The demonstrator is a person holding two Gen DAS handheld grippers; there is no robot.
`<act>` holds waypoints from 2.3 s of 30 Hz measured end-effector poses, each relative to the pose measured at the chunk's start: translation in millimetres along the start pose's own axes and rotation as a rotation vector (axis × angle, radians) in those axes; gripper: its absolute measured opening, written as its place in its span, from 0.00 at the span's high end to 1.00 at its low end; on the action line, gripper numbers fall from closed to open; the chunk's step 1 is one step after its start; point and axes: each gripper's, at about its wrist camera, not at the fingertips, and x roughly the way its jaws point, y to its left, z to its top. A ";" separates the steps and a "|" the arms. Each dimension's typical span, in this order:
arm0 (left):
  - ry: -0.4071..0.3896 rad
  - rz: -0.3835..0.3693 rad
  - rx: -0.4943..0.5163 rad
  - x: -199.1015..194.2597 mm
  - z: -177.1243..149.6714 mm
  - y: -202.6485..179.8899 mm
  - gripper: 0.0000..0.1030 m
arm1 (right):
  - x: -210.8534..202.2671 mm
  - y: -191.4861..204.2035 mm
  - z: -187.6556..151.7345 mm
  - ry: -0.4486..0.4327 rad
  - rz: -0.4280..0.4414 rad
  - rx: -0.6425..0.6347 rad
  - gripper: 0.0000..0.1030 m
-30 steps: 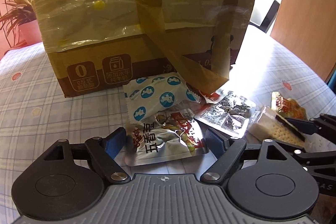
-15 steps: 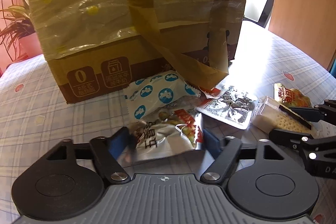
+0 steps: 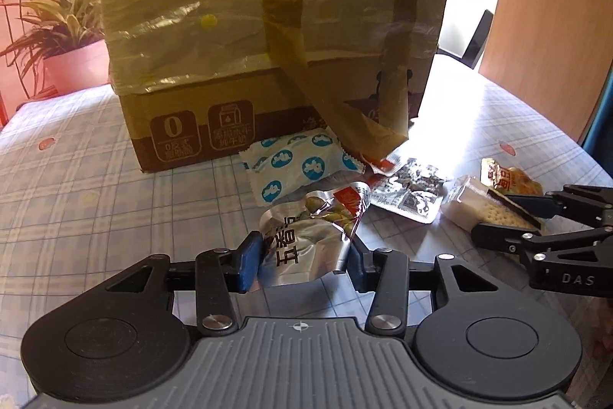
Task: Organize snacks
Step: 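Close the left tool on the silver printed packet while the right tool holds the cracker packet, then lift the silver printed packet and cracker packet up over the box opening, then open both tools to drop the packets into the box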
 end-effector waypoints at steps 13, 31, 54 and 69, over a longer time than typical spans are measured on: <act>-0.074 0.007 0.005 -29.3 4.2 2.0 0.53 | -3.4 1.0 -1.0 -0.012 0.014 -0.002 0.48; -0.210 0.021 0.023 -77.1 29.6 9.9 0.53 | -44.2 4.4 35.7 -0.166 0.030 -0.003 0.48; -0.391 0.005 0.064 -81.6 204.5 40.9 0.52 | -23.0 15.1 265.6 -0.365 0.057 -0.106 0.48; -0.268 0.023 0.045 -24.9 223.2 63.0 0.51 | 56.2 13.3 273.7 -0.211 -0.004 -0.105 0.48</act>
